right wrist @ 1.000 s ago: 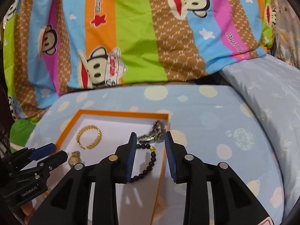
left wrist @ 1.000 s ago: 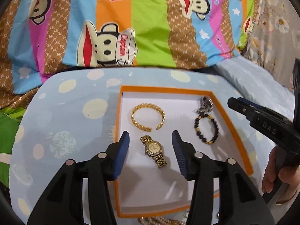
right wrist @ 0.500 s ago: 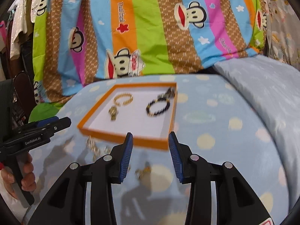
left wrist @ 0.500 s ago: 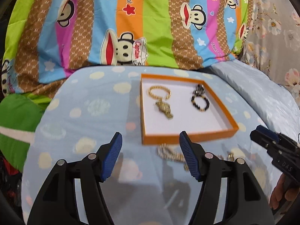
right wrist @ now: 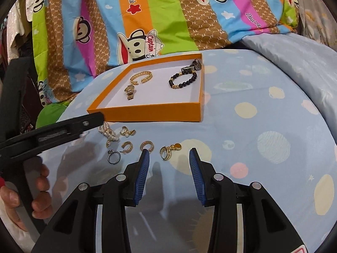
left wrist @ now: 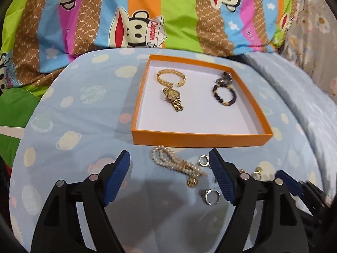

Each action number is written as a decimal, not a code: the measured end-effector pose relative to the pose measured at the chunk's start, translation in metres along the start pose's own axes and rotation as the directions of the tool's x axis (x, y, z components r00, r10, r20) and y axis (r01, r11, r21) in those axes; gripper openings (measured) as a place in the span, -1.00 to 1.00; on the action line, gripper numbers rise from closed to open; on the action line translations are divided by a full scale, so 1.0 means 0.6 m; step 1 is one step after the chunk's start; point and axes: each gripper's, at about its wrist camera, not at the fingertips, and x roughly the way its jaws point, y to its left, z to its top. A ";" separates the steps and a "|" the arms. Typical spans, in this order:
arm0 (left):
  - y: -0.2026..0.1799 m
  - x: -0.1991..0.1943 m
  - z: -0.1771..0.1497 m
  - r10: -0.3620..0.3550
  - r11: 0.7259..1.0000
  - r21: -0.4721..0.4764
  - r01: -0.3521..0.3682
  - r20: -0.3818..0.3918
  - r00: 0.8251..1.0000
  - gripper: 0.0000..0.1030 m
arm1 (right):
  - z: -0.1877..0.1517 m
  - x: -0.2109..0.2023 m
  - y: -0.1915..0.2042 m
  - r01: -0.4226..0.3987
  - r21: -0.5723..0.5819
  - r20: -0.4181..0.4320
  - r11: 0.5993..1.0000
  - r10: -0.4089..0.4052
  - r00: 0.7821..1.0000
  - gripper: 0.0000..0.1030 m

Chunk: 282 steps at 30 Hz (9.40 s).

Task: Organize jewelry
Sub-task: 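Grasp the pearl bracelet with the left gripper while the right gripper grasps a gold pendant earring, then lower the pearl bracelet and pendant earring into the orange box and release both, then grasp a gold hoop earring with the right gripper while the left gripper grasps the silver ring, then carry the silver ring and gold hoop over the orange box and open both grippers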

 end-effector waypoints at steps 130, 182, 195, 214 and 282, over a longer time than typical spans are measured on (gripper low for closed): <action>0.040 -0.040 -0.074 -0.045 0.998 0.055 0.042 0.047 0.998 -0.10 | 0.026 0.065 0.060 0.021 -0.117 -0.099 0.993 -0.032 0.995 -0.61; -0.040 -0.021 -0.083 -0.126 0.982 0.140 0.127 -0.022 0.992 -0.63 | 0.035 0.027 0.021 0.026 -0.033 -0.031 0.999 -0.027 0.999 -0.69; -0.015 -0.045 -0.081 -0.127 0.985 0.122 0.125 0.007 0.992 -0.63 | 0.036 0.017 0.019 -0.004 -0.022 -0.014 1.000 0.004 1.000 -0.69; -0.008 -0.091 0.082 -0.110 0.981 0.176 0.081 0.161 0.981 -0.63 | 0.171 -0.005 0.036 0.011 -0.131 0.065 0.991 -0.003 0.998 -0.69; 0.090 -0.021 0.024 -0.043 0.997 -0.058 0.052 0.143 0.989 -0.22 | 0.106 0.035 0.024 -0.021 -0.097 0.053 0.995 0.026 0.998 -0.27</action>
